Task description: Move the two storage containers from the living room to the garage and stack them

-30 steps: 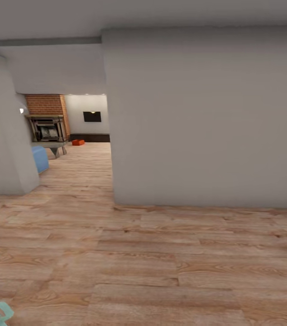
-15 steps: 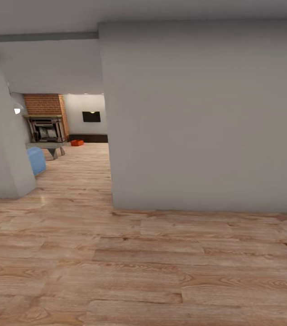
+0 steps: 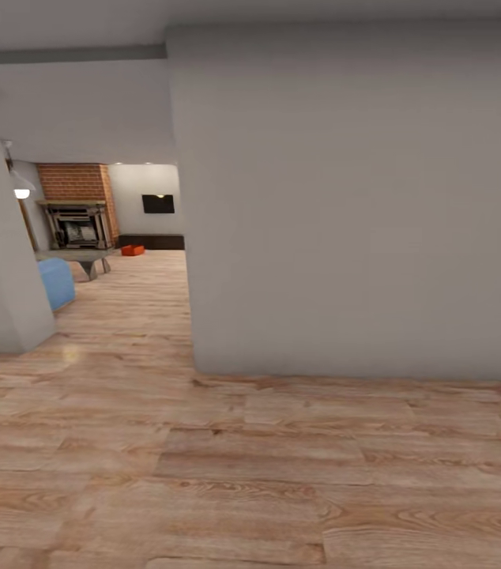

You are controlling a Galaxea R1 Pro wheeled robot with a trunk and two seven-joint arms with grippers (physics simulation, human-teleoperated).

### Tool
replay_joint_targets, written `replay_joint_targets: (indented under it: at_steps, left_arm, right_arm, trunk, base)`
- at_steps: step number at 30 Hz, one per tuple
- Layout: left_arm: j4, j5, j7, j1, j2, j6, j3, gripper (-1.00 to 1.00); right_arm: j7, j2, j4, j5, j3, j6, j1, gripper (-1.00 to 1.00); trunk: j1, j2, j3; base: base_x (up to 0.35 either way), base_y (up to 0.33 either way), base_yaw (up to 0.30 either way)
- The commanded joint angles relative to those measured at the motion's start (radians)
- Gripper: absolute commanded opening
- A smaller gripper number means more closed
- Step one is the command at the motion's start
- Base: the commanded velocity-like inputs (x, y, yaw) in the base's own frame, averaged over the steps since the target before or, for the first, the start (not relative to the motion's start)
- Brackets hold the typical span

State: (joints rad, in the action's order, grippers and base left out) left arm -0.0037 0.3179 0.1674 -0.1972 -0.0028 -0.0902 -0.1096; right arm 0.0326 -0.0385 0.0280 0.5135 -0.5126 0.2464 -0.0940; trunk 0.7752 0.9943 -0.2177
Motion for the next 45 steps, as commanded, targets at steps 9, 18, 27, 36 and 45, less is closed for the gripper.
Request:
replay_joint_targets:
  at_steps: [9,18,27,36,45]
  left_arm:
    - [0.001,0.009,0.003,-0.001,0.0,-0.003,-0.009,1.0]
    - [0.001,0.009,0.003,-0.001,0.0,-0.003,-0.009,1.0]
    - [0.001,0.009,0.003,-0.001,0.0,-0.003,-0.009,1.0]
    - [0.001,0.009,0.003,-0.001,0.0,-0.003,-0.009,1.0]
    - [0.001,0.009,0.003,-0.001,0.0,-0.003,-0.009,1.0]
  right_arm:
    - [0.0,0.002,0.003,0.005,-0.011,0.002,-0.001,1.0]
    - [0.0,0.004,0.003,0.009,-0.006,0.001,-0.001,1.0]
    - [0.001,0.003,0.003,0.016,-0.001,0.001,-0.001,1.0]
    - [0.001,0.004,0.003,0.018,-0.001,0.002,-0.001,1.0]
    - [0.001,0.003,0.004,0.018,-0.001,0.002,-0.001,1.0]
  trunk:
    - [0.001,0.001,-0.001]
    - [0.001,0.001,-0.001]
    - [0.001,0.001,-0.001]
    - [0.001,0.001,-0.001]
    - [0.001,0.001,-0.001]
  base:
    - [0.324,0.0,0.0]
    - [0.324,0.0,0.071]
    - [0.324,0.0,0.258]
    - [0.324,0.0,0.273]
    - [0.324,0.0,0.274]
